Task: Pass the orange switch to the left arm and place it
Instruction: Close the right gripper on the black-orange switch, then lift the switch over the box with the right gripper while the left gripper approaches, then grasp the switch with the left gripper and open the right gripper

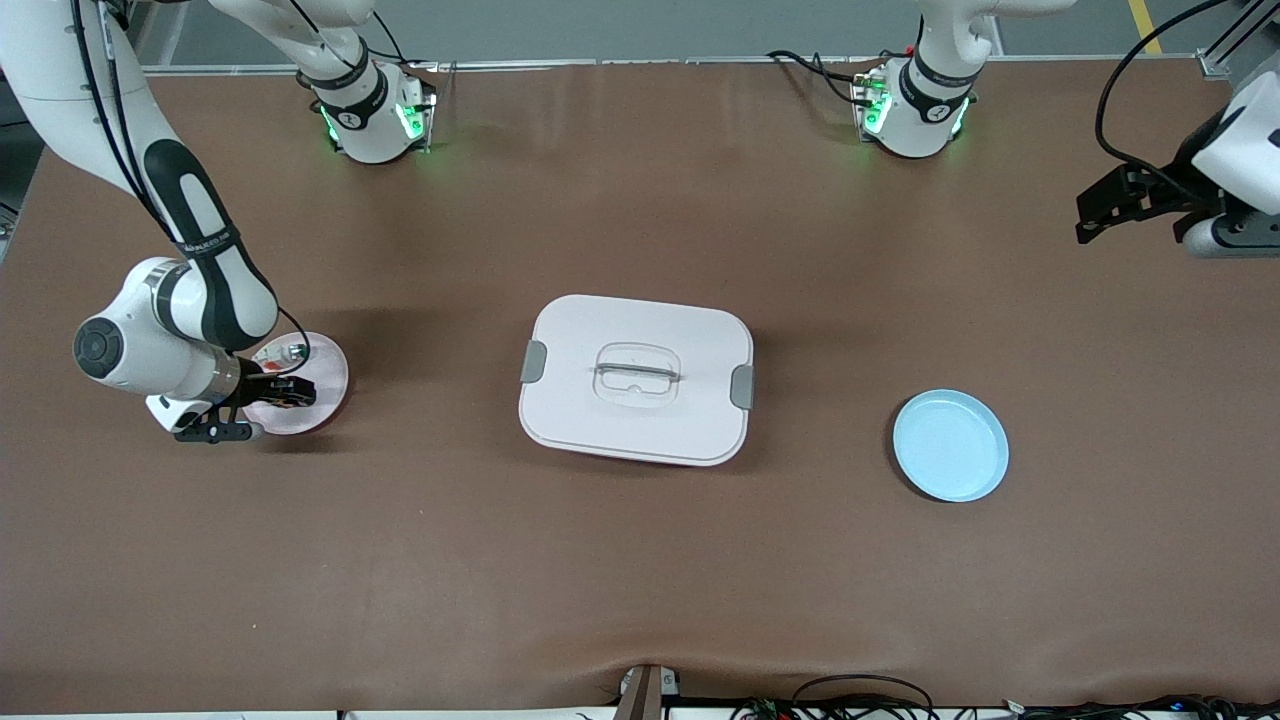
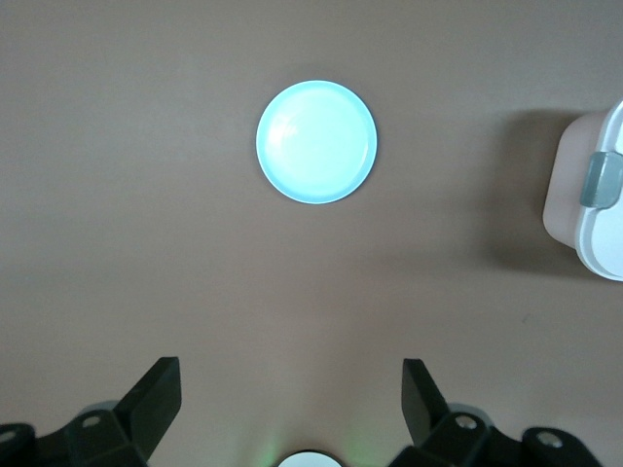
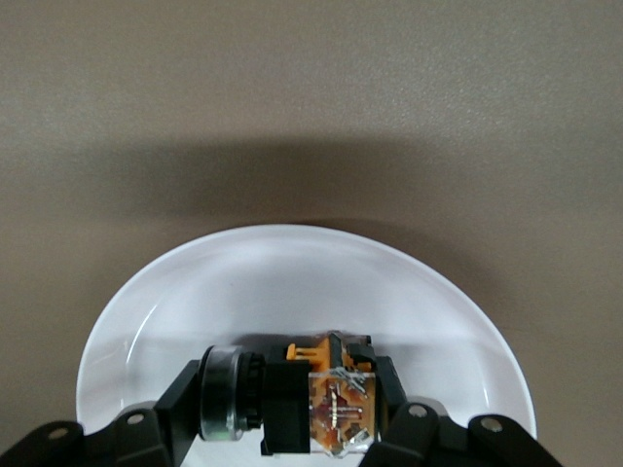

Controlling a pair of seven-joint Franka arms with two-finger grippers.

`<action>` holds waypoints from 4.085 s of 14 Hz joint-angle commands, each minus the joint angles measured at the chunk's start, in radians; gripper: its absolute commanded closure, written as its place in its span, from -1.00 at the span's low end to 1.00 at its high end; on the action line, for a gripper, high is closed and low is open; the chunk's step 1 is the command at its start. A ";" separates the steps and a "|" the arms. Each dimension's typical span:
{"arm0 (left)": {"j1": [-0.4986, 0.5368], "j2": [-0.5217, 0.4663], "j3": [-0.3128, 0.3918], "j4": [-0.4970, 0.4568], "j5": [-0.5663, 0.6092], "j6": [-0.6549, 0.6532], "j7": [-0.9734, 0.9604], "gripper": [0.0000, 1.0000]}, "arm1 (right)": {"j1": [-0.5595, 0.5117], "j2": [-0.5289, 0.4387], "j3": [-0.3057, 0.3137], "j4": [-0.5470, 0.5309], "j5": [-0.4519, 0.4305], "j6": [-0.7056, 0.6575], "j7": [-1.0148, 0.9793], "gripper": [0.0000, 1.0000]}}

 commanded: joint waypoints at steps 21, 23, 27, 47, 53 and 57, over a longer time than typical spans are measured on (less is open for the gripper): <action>0.041 -0.011 0.011 0.017 -0.013 0.007 0.010 -1.00 | 0.151 -0.091 0.024 0.574 0.337 -0.950 0.890 1.00; 0.040 -0.011 0.011 0.015 -0.013 0.005 0.001 -1.00 | 0.188 -0.091 0.024 0.603 0.370 -0.953 0.969 1.00; 0.038 -0.013 0.008 0.015 -0.013 0.005 0.001 -1.00 | 0.271 -0.088 0.023 0.649 0.442 -0.939 1.138 1.00; -0.104 0.220 -0.219 -0.031 -0.789 0.520 -0.171 -0.92 | 0.671 0.048 0.023 0.790 0.500 -0.395 1.918 1.00; -0.125 0.231 -0.219 -0.101 -0.914 0.582 -0.119 -0.72 | 0.716 0.142 0.024 0.927 0.502 -0.381 2.074 1.00; -0.099 0.252 -0.217 -0.166 -0.983 0.599 0.082 -0.58 | 0.714 0.142 0.023 0.943 0.563 -0.376 2.103 1.00</action>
